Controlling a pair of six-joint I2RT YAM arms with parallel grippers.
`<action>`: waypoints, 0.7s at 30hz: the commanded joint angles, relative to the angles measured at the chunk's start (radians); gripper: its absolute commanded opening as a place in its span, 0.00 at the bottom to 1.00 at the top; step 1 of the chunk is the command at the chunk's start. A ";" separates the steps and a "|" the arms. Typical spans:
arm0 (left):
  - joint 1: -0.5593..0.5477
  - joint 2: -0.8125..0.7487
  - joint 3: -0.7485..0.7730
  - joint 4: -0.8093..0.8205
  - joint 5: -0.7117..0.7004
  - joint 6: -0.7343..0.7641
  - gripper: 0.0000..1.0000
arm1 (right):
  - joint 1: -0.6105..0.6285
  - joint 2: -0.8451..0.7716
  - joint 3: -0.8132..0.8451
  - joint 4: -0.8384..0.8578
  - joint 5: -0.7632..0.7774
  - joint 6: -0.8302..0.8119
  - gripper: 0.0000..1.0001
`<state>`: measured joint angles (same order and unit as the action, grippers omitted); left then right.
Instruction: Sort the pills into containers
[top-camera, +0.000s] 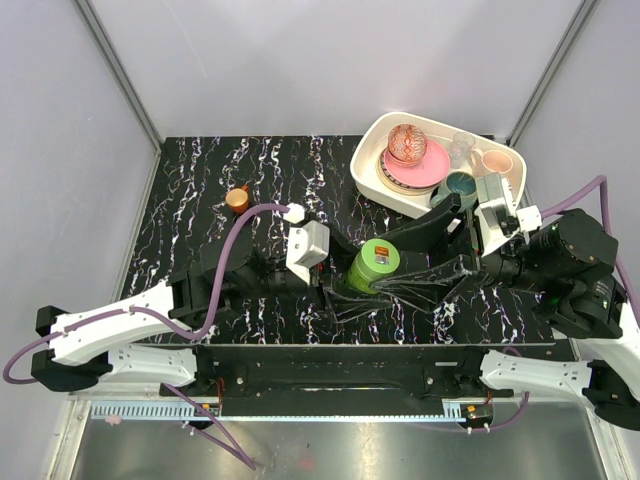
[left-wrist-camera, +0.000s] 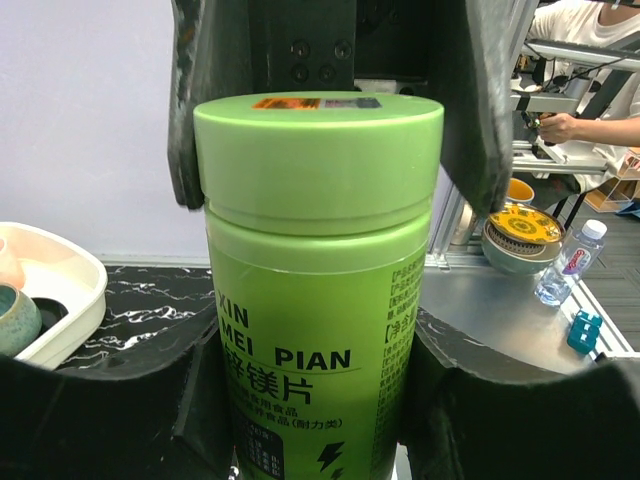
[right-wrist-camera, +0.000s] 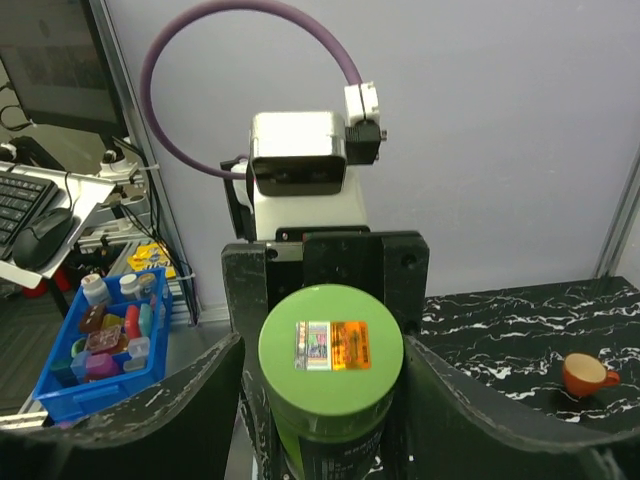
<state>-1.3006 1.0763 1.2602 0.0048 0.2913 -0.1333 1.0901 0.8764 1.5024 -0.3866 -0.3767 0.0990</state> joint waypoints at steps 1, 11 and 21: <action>0.003 -0.041 0.011 0.130 -0.024 -0.008 0.00 | 0.004 0.007 -0.005 -0.008 -0.042 0.019 0.66; 0.003 -0.035 0.005 0.135 -0.023 -0.012 0.00 | 0.004 0.012 -0.002 -0.003 -0.044 0.024 0.59; 0.003 -0.024 0.004 0.135 -0.018 -0.014 0.00 | 0.004 0.009 -0.016 0.052 -0.057 0.064 0.65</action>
<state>-1.3014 1.0679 1.2537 0.0326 0.2886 -0.1375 1.0904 0.8822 1.4944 -0.3801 -0.3882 0.1310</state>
